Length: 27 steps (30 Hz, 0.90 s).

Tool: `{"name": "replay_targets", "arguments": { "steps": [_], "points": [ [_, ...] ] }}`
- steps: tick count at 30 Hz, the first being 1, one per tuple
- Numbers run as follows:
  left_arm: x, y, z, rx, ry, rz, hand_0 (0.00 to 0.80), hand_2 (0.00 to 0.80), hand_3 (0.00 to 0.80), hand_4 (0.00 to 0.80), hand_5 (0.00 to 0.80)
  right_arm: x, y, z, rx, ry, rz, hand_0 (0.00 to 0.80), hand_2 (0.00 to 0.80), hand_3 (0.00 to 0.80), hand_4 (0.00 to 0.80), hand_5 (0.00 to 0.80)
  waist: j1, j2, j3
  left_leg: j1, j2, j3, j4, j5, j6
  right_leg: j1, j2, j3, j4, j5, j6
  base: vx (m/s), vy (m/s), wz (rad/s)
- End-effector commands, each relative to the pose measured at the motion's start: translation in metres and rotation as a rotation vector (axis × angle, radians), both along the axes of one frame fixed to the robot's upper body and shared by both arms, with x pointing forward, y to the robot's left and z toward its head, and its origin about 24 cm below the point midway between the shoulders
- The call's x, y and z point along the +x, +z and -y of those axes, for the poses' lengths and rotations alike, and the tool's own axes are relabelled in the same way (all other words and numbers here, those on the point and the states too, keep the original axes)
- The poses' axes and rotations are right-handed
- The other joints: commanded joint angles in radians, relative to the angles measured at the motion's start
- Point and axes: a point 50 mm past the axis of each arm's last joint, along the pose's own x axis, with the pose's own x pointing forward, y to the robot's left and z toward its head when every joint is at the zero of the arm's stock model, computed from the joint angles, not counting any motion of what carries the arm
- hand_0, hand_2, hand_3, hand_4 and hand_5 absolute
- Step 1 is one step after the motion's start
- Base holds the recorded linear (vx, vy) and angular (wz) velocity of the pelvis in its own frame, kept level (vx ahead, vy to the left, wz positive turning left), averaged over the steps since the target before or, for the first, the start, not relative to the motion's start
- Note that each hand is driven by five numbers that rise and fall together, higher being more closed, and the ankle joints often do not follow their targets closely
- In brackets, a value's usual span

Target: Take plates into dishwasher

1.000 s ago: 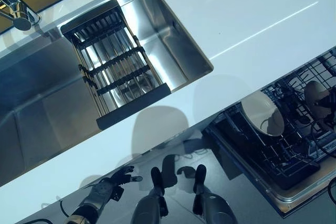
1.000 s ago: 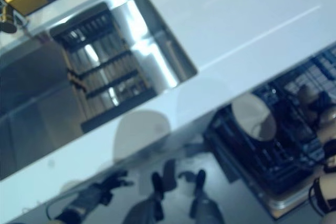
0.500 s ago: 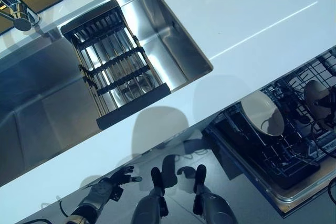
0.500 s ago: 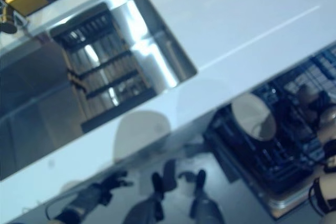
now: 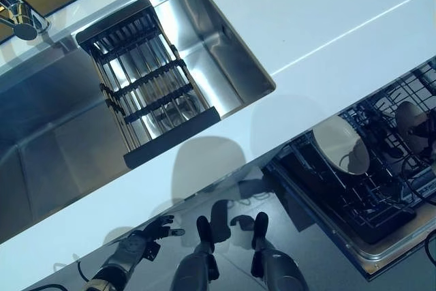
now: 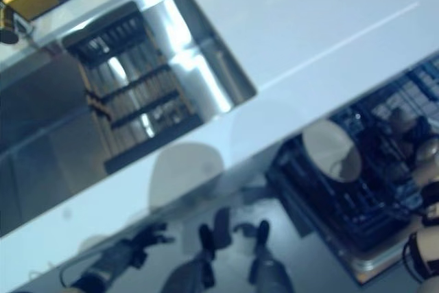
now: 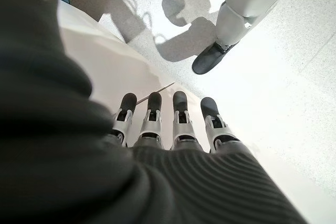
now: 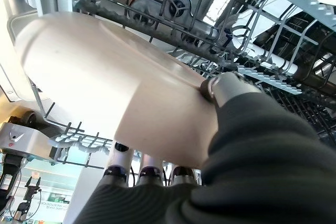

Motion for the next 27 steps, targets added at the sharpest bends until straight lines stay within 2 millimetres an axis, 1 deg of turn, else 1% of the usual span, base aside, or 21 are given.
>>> {"name": "replay_targets", "arguments": {
  "steps": [1,6,10,12,14,17,21,27],
  "points": [
    [0.016,0.012,-0.011,0.043,-0.008,0.036,0.000,0.000,0.000,0.000,0.000,0.017,0.017,-0.014,-0.045,0.048,0.021,0.800,0.800,0.800,0.800,0.800,0.008,-0.036,-0.025,0.021,-0.002,0.033,-0.008,-0.068,-0.002,-0.024,0.002,0.024,0.094,-0.153,-0.010,-0.005,-0.049,0.02],
    [0.018,0.013,-0.010,0.029,-0.011,0.038,0.000,0.000,0.000,0.000,0.000,0.019,0.022,-0.015,-0.056,0.055,0.038,0.800,0.800,0.800,0.800,0.800,0.002,-0.011,-0.012,0.011,-0.005,0.019,-0.008,-0.057,-0.003,-0.052,-0.006,0.017,0.147,-0.184,-0.022,0.002,-0.015,0.00],
    [0.024,0.016,-0.007,-0.006,0.012,0.082,0.000,0.000,0.000,0.000,0.000,0.024,0.026,-0.021,-0.062,0.076,0.063,0.800,0.800,0.800,0.800,0.800,0.003,0.006,0.007,-0.001,-0.004,0.015,-0.008,-0.047,0.001,-0.108,-0.029,0.000,0.272,-0.246,-0.037,-0.002,-0.018,-0.02],
    [0.027,0.020,-0.007,-0.016,0.024,0.102,0.000,0.000,0.000,0.000,0.000,0.024,0.028,-0.021,-0.066,0.077,0.069,0.800,0.800,0.800,0.800,0.800,0.005,0.007,0.013,-0.015,-0.005,0.012,0.010,-0.049,0.005,-0.142,-0.046,-0.005,0.344,-0.275,-0.045,-0.023,-0.055,0.01],
    [0.032,0.024,-0.009,-0.027,0.046,0.127,0.000,0.000,0.000,0.000,0.000,0.022,0.030,-0.019,-0.070,0.071,0.075,0.800,0.800,0.800,0.800,0.800,0.005,0.003,0.021,-0.042,-0.006,0.005,0.053,-0.063,0.009,-0.177,-0.067,-0.011,0.417,-0.305,-0.054,-0.041,-0.088,0.07],
    [0.037,0.029,-0.012,-0.038,0.057,0.146,0.000,0.000,0.000,0.000,0.000,0.019,0.032,-0.015,-0.074,0.057,0.082,0.800,0.800,0.800,0.800,0.800,0.004,-0.002,0.029,-0.069,-0.006,0.000,0.095,-0.073,0.012,-0.211,-0.085,-0.018,0.480,-0.328,-0.064,-0.032,-0.095,0.21],
    [0.037,0.031,-0.014,-0.054,0.062,0.159,0.000,0.000,0.000,0.000,0.000,0.018,0.036,-0.013,-0.081,0.057,0.095,0.800,0.800,0.800,0.800,0.800,0.000,-0.002,0.038,-0.082,-0.008,-0.005,0.105,-0.068,0.013,-0.237,-0.095,-0.019,0.535,-0.350,-0.070,-0.020,-0.079,0.21],
    [0.034,0.030,-0.014,-0.062,0.074,0.167,0.000,0.000,0.000,0.000,0.000,0.016,0.039,-0.012,-0.084,0.052,0.107,0.800,0.800,0.800,0.800,0.800,-0.003,-0.005,0.045,-0.107,-0.009,-0.011,0.125,-0.062,0.015,-0.269,-0.106,-0.012,0.591,-0.373,-0.079,-0.033,-0.070,0.04]
  ]
}}
